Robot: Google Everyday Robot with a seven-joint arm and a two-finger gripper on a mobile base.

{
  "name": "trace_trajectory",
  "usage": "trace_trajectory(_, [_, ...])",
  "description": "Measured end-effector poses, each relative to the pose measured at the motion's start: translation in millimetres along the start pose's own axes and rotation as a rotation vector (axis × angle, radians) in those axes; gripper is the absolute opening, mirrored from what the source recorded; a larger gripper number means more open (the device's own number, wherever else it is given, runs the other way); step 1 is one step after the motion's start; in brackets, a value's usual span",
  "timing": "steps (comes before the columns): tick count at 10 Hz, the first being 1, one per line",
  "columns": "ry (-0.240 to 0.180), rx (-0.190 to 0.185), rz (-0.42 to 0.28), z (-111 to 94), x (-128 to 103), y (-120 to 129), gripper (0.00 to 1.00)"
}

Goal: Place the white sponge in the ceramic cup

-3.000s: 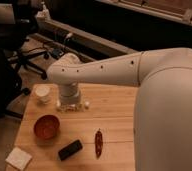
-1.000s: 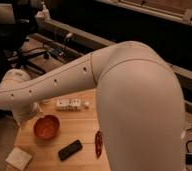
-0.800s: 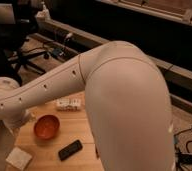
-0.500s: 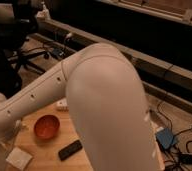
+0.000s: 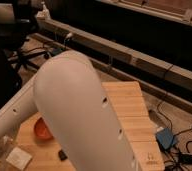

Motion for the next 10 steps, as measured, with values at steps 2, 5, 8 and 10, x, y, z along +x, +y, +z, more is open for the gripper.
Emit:
trace_trajectory(2, [0.019,0.013,0.009,17.9,-6.5,3.6,0.65])
trace_trajectory(5, [0.052,0.022,0.061,42.3,-9.7,-5.8,0.65])
trace_trajectory(8, [0.075,-0.023,0.123,59.2,-10.5,-14.1,0.65])
trace_trajectory(10, [0.085,-0.056,0.134,65.8,-8.4,-15.8,0.65])
